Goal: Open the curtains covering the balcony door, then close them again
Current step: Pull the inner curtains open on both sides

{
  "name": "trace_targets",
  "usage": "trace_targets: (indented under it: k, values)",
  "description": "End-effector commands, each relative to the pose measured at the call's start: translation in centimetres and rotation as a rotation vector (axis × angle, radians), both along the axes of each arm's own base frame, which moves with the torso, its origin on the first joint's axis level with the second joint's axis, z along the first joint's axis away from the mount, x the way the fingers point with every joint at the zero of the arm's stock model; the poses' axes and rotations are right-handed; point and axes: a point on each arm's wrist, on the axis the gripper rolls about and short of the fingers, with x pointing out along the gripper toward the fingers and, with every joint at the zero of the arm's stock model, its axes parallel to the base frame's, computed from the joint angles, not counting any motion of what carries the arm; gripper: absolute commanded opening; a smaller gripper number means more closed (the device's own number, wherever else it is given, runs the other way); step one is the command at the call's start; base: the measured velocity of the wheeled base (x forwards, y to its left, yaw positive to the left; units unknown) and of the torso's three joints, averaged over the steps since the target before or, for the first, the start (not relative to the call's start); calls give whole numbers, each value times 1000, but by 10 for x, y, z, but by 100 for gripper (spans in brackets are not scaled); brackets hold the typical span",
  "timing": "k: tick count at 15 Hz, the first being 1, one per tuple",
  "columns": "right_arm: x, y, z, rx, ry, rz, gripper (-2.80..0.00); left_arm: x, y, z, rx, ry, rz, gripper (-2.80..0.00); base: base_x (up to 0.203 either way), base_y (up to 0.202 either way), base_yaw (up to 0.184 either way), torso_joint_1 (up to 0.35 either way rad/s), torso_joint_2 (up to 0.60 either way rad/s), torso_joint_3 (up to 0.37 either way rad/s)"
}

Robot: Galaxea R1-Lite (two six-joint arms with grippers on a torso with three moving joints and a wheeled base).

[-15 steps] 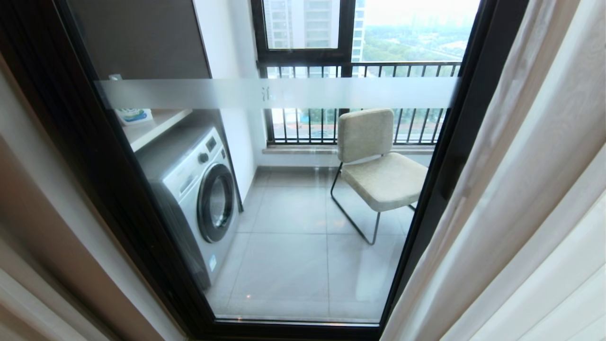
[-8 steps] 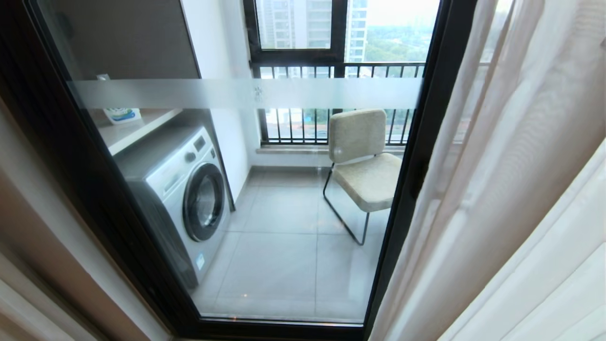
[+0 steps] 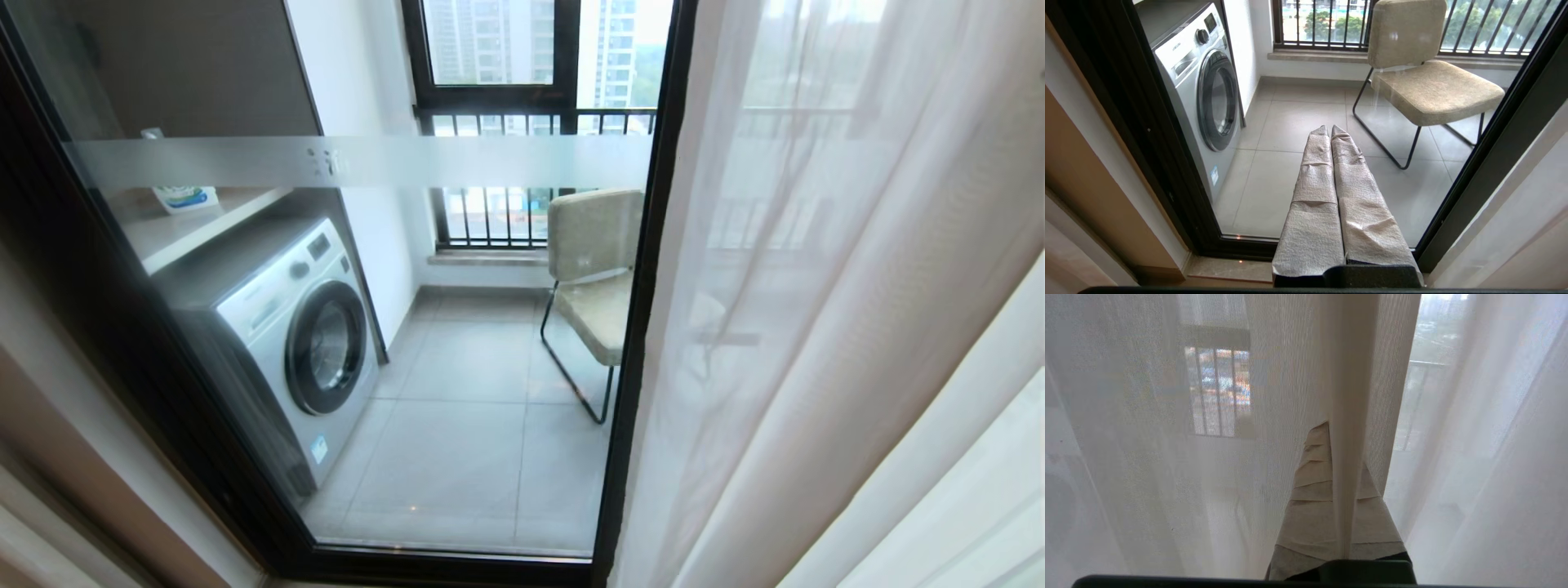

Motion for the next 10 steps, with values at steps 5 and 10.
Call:
trace_targets:
  k: [5,10]
  values:
    - [5,-13,-3,1,10,-57,-280,0,0,0,-2,0,1,-280,0,-193,3,1,2,2]
    - [4,-20,-3,3,14,-86,-280,0,0,0,-2,0,1,-280,0,-194,2,3,2,3]
